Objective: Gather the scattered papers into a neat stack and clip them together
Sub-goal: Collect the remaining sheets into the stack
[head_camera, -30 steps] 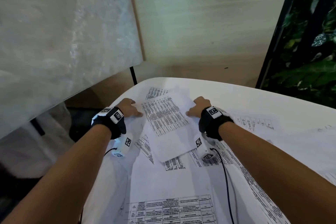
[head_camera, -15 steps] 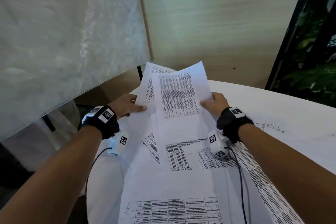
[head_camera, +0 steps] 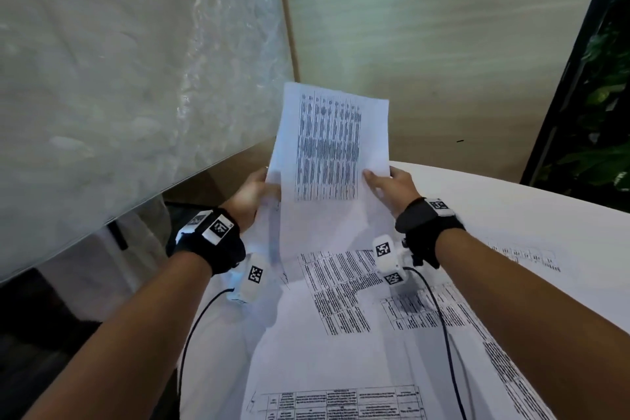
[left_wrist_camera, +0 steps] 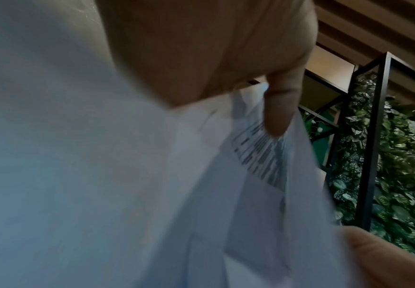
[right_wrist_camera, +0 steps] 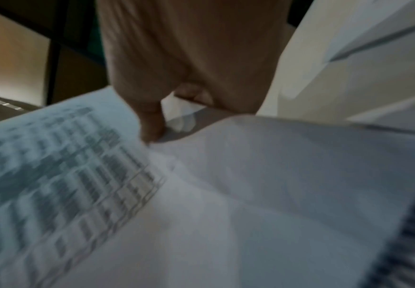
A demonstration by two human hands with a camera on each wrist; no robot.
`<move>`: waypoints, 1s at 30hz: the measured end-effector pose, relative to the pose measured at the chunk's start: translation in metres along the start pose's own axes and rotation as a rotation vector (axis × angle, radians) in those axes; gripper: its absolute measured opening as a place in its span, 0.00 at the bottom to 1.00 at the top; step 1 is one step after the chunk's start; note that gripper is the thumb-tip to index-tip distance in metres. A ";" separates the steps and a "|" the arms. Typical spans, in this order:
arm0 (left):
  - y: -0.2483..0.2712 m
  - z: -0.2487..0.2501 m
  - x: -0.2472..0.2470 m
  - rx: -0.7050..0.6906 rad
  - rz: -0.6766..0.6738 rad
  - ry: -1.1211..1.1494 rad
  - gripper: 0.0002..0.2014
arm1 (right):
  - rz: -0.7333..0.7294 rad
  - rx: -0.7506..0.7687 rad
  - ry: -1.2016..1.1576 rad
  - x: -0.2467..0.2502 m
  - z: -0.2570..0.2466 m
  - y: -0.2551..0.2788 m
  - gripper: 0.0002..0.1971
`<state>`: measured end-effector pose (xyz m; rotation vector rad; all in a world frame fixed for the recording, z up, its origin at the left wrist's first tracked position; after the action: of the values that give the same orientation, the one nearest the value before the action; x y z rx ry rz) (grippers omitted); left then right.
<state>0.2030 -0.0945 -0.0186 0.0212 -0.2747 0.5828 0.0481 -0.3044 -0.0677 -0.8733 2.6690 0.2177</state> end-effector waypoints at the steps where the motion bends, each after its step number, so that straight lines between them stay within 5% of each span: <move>1: 0.001 0.002 0.001 0.023 -0.003 0.082 0.17 | 0.040 0.056 0.057 -0.002 0.000 -0.006 0.12; 2: 0.002 0.004 0.001 0.031 -0.026 0.144 0.14 | 0.066 0.109 0.124 -0.005 -0.002 -0.010 0.17; 5: -0.003 0.005 0.011 0.009 0.034 -0.024 0.27 | 0.028 0.229 0.203 -0.024 -0.013 -0.003 0.22; 8: -0.006 -0.008 0.026 0.003 0.151 -0.267 0.28 | -0.123 0.114 0.244 -0.029 -0.007 -0.004 0.46; 10: -0.002 -0.018 0.035 0.036 0.169 -0.247 0.23 | -0.264 -0.016 0.523 -0.023 0.007 -0.005 0.60; 13: 0.012 -0.031 0.043 0.117 0.151 -0.101 0.22 | -0.463 -0.131 0.973 -0.006 0.016 0.012 0.50; 16: 0.025 -0.043 0.045 0.146 0.108 -0.012 0.25 | -0.525 -0.236 0.770 0.005 0.023 0.028 0.34; 24: 0.034 -0.051 0.050 0.159 0.376 0.198 0.20 | -0.538 -0.340 0.159 -0.025 0.043 0.061 0.29; 30: 0.043 -0.046 0.073 0.097 0.567 0.247 0.19 | -0.536 -0.287 0.325 -0.031 0.037 0.064 0.15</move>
<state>0.2495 -0.0143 -0.0459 -0.0367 -0.0056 1.1521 0.0427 -0.2268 -0.0884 -1.8097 2.5921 0.3560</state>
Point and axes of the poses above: each hand's wrist, its own y-axis away from the middle knuckle, its own x-axis out of the back of the hand, z = x × y, the point moved 5 cm from there along -y, towards the middle knuckle, and after that the axes turned 12 degrees about -y, right-handed, at the moved point
